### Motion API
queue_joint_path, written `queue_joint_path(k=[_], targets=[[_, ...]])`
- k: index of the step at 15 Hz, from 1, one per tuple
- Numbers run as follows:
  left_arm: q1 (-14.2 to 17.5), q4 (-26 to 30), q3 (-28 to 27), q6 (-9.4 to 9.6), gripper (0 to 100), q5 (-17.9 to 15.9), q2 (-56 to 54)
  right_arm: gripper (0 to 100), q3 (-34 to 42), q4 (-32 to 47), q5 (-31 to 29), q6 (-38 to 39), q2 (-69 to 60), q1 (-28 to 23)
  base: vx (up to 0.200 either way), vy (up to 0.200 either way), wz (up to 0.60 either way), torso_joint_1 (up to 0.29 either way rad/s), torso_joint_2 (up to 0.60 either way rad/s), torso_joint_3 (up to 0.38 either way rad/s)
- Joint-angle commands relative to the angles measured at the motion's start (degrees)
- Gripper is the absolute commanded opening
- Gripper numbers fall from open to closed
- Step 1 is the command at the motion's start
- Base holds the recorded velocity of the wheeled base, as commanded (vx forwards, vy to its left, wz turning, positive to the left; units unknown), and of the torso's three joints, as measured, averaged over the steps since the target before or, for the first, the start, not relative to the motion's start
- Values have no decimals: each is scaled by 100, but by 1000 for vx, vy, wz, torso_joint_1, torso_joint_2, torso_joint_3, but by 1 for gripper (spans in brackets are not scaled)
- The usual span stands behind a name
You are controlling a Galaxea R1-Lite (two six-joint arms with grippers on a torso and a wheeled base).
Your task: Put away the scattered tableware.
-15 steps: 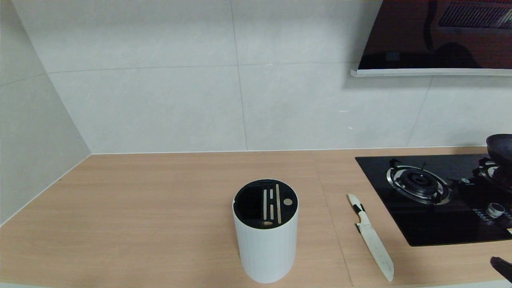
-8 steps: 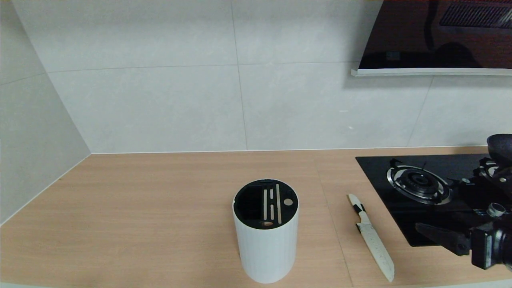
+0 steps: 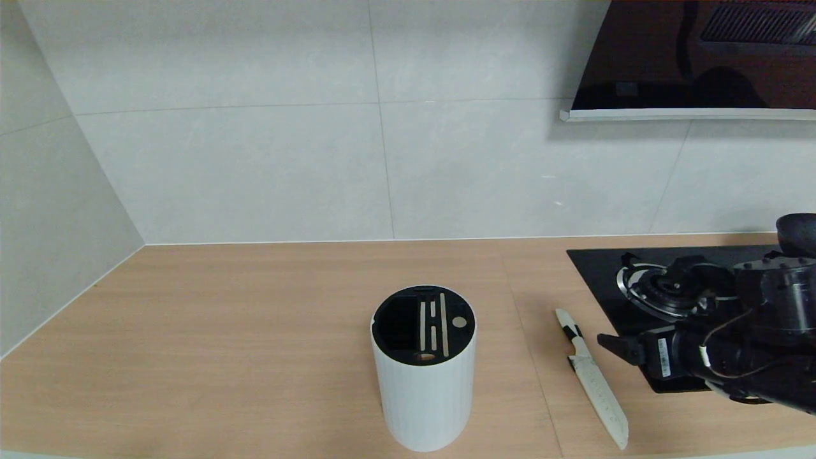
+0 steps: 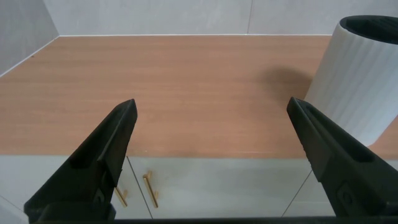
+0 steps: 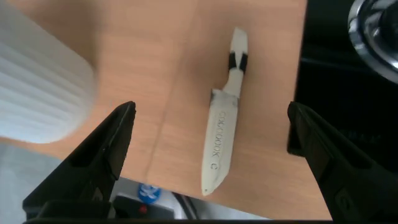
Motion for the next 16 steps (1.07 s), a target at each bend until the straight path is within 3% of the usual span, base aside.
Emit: queue_joint_path(k=[1, 5, 10, 16], targets=[[0, -2, 2, -1, 100, 2, 5, 100, -24, -122, -68, 22, 715, 125, 0, 0, 0, 0, 0, 0], [0, -2, 2, -1, 100, 2, 5, 100, -16, -860, -410, 171, 1638, 221, 0, 0, 0, 0, 0, 0], [0, -2, 2, -1, 100, 2, 5, 100, 2, -2319, -938, 479, 3009, 186, 0, 0, 0, 0, 0, 0], [0, 7, 2, -1, 100, 2, 5, 100, -33, -2891, -1096, 497, 3589, 142, 0, 0, 0, 0, 0, 0]])
